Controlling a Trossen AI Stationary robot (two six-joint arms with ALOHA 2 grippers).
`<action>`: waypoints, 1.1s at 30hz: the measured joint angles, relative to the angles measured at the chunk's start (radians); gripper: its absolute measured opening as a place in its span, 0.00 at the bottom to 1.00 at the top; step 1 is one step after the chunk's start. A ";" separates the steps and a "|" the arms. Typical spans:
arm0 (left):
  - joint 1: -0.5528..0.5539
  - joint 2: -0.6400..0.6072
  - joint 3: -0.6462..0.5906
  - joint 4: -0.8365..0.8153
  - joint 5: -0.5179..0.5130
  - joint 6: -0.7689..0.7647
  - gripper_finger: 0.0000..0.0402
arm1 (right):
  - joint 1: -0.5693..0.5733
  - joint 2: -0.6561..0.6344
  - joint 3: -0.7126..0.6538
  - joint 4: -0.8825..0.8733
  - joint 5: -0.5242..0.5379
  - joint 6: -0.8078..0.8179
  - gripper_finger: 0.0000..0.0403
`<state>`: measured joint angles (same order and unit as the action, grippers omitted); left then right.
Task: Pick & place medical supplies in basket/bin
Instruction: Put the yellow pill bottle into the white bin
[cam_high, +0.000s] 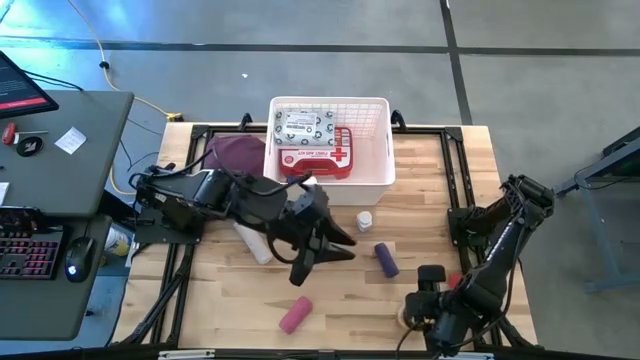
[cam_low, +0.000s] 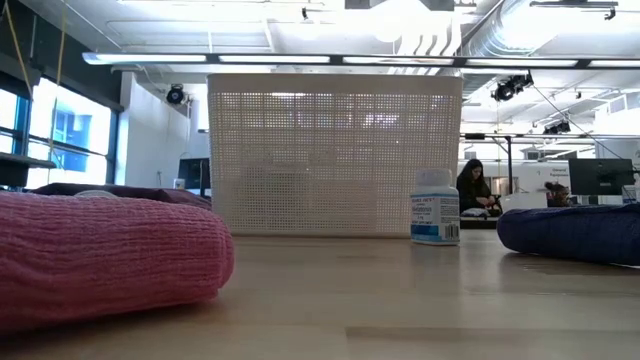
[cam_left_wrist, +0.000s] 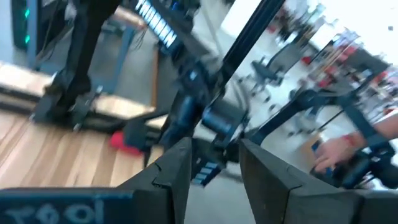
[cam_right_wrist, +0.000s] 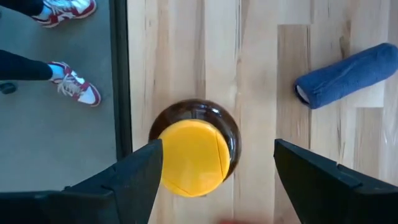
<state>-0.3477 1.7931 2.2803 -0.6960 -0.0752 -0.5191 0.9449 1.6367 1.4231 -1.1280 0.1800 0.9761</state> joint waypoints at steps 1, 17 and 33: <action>0.000 0.000 0.000 0.018 0.002 0.007 0.42 | 0.000 0.000 0.000 -0.001 0.006 -0.007 0.74; 0.001 0.000 0.012 -0.375 -0.204 -0.038 0.42 | 0.058 -0.006 -0.106 0.079 0.016 0.118 0.73; 0.009 0.000 0.012 -0.430 -0.200 -0.057 0.42 | 0.070 -0.021 -0.111 0.115 0.025 0.127 0.73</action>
<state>-0.3386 1.7927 2.2925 -1.1255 -0.2749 -0.5758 1.0153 1.6154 1.3123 -1.0127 0.2045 1.1035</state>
